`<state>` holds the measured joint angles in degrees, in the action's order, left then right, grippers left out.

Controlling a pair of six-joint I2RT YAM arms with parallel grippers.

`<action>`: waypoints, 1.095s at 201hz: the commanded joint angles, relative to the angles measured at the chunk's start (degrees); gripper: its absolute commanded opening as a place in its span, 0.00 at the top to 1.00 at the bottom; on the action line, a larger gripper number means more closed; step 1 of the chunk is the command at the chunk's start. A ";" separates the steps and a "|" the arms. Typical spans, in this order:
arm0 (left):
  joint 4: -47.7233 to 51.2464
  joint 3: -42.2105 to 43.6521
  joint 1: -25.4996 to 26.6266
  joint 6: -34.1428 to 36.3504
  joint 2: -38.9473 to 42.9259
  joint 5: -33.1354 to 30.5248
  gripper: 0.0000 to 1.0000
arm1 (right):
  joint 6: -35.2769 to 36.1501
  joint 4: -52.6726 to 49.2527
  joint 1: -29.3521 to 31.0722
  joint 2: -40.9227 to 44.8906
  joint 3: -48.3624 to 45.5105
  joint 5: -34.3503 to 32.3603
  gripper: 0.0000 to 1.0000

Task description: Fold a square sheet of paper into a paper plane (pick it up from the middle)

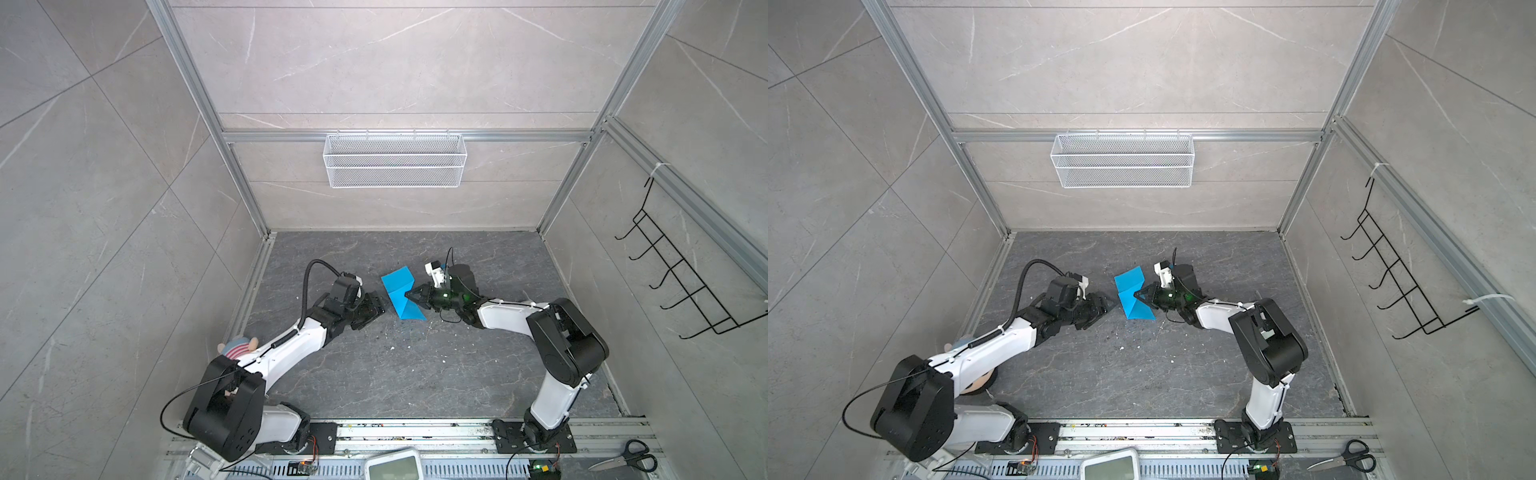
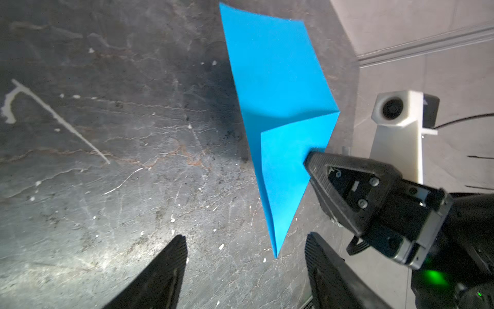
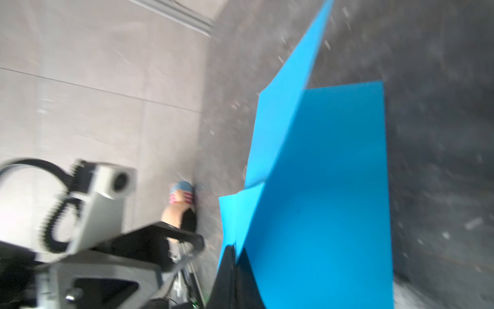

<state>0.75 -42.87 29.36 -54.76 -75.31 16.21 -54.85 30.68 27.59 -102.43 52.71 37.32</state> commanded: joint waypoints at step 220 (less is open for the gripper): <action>-34.10 3.12 2.25 -14.54 -4.75 11.87 0.75 | -13.26 12.03 -0.35 3.27 0.57 5.16 1.00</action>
<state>-30.26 -39.55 31.53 -68.88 -80.64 28.69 -67.81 40.60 27.24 -100.36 53.25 41.65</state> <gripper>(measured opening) 0.245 0.050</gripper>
